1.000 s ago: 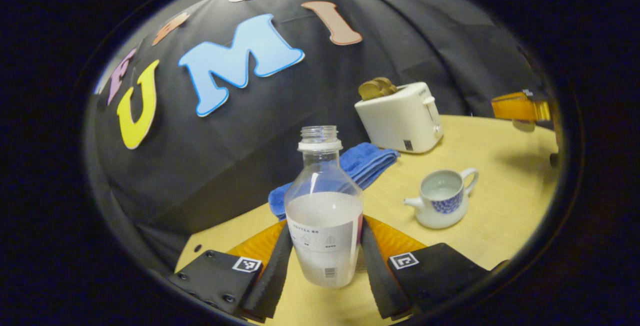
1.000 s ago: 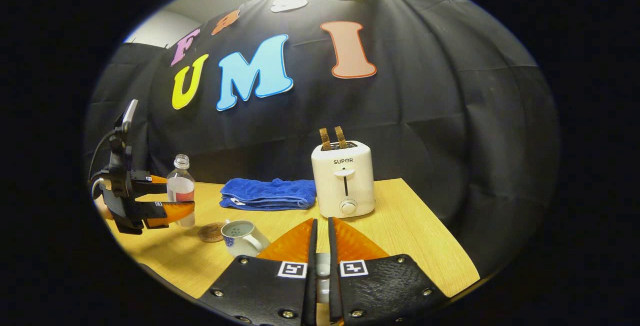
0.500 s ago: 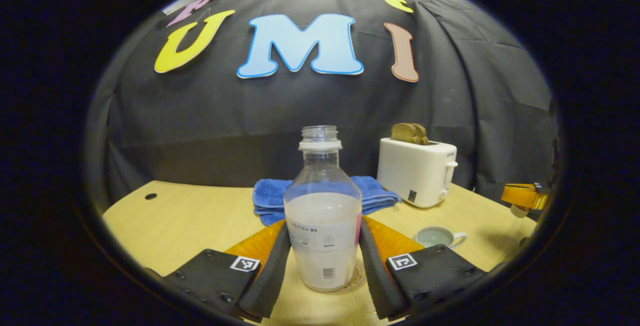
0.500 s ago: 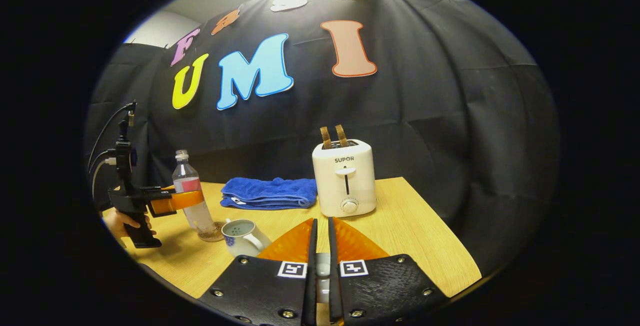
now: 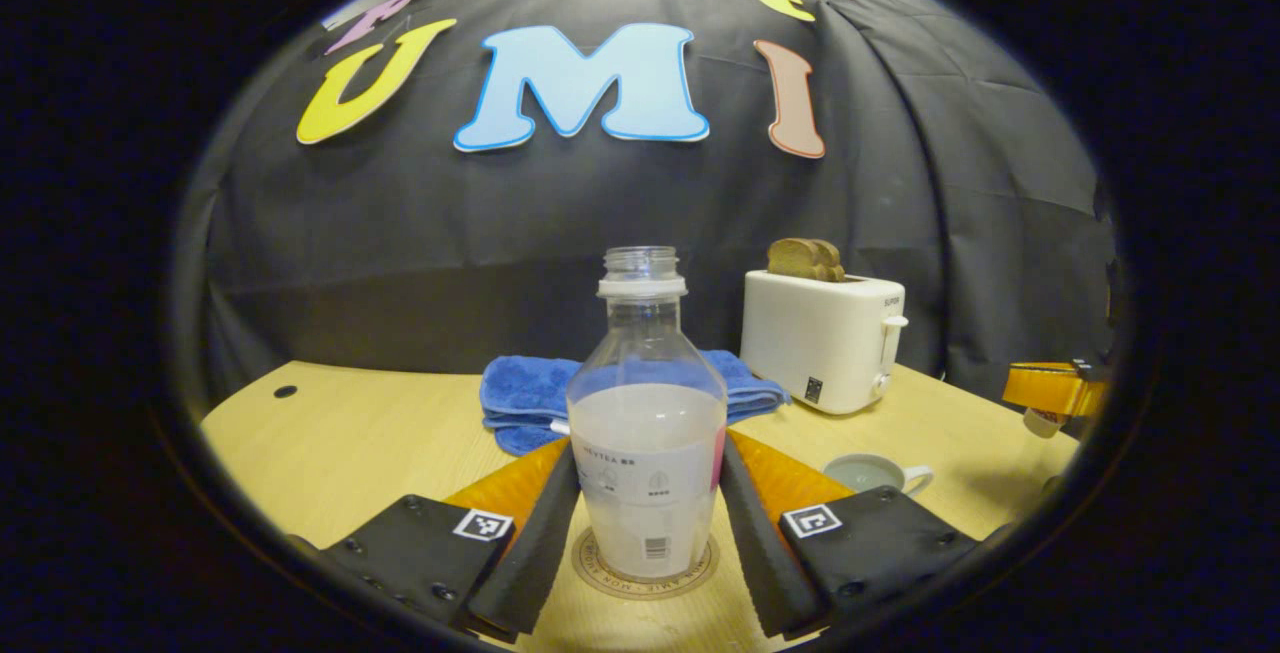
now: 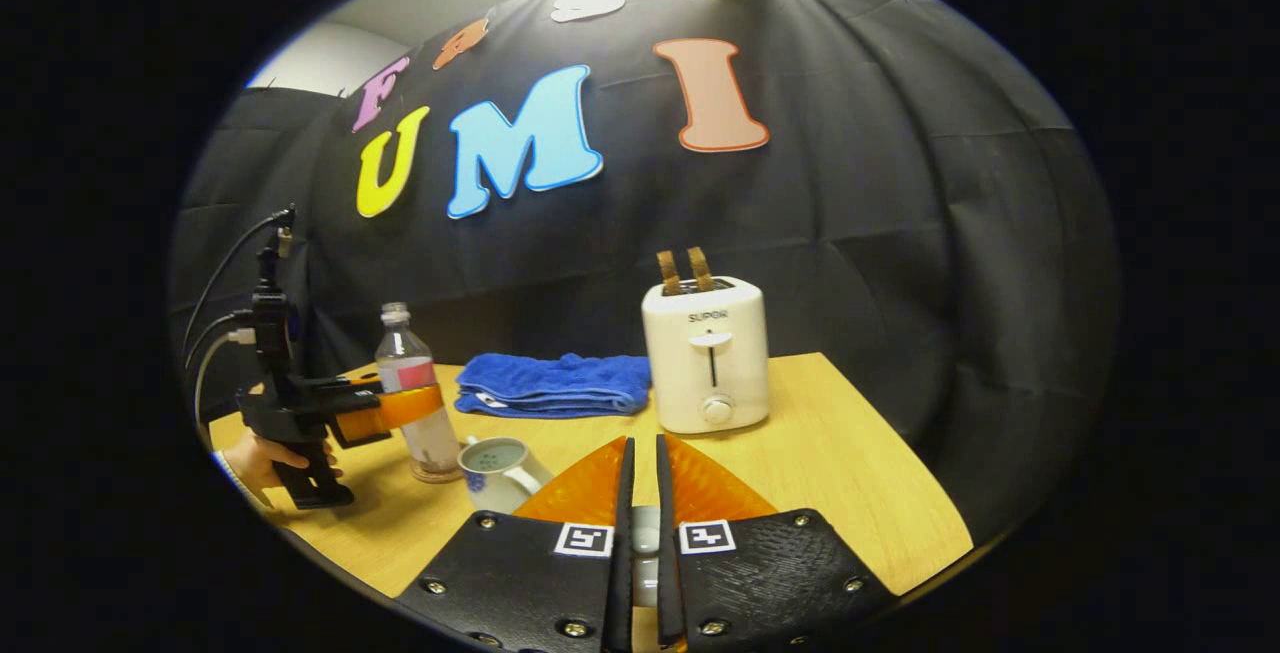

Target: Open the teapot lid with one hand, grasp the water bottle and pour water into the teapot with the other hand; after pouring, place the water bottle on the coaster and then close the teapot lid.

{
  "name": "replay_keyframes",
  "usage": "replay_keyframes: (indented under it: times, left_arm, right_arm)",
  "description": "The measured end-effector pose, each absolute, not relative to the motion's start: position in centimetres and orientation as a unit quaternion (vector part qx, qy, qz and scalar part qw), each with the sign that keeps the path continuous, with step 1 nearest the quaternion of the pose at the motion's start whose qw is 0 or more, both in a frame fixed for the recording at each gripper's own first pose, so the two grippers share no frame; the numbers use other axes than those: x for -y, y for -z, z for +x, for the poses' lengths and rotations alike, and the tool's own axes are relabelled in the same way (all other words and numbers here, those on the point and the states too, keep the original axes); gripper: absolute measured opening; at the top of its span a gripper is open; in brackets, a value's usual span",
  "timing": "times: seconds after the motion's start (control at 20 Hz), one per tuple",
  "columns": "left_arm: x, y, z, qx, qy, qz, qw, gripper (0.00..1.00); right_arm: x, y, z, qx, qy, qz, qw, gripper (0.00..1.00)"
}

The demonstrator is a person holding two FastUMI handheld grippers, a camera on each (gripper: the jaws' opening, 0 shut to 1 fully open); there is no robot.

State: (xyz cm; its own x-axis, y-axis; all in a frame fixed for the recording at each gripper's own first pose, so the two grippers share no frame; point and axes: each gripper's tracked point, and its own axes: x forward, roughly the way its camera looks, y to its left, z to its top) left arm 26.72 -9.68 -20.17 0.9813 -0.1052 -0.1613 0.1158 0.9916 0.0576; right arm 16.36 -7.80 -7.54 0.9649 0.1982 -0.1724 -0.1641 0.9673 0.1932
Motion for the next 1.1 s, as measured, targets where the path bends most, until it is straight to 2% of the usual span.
replay_keyframes:
  times: [0.1, 0.2, 0.55, 0.85, 1.1]
  left_arm:
    - [9.7, 20.2, 26.5, -0.079, 0.057, 0.038, 0.995, 0.92]
    - [9.9, 20.2, 26.1, -0.076, 0.059, 0.042, 0.994, 1.0]
    - [9.0, 20.5, 22.7, -0.087, 0.062, 0.029, 0.994, 1.0]
    - [6.9, 20.5, 15.5, -0.077, 0.07, 0.026, 0.994, 1.0]
    - [5.2, 19.3, 8.4, -0.051, 0.076, -0.02, 0.996, 1.0]
  right_arm:
    - [6.1, 7.0, 16.9, -0.097, -0.111, 0.09, 0.985, 0.1]
    - [4.3, 6.1, 17.7, -0.098, -0.129, 0.091, 0.983, 0.1]
    - [-2.4, 3.3, 22.2, -0.102, -0.163, 0.13, 0.973, 0.1]
    - [-4.3, 6.0, 25.1, -0.129, -0.139, 0.153, 0.97, 0.1]
    - [-5.0, 7.3, 25.4, -0.138, -0.119, 0.149, 0.972, 0.1]
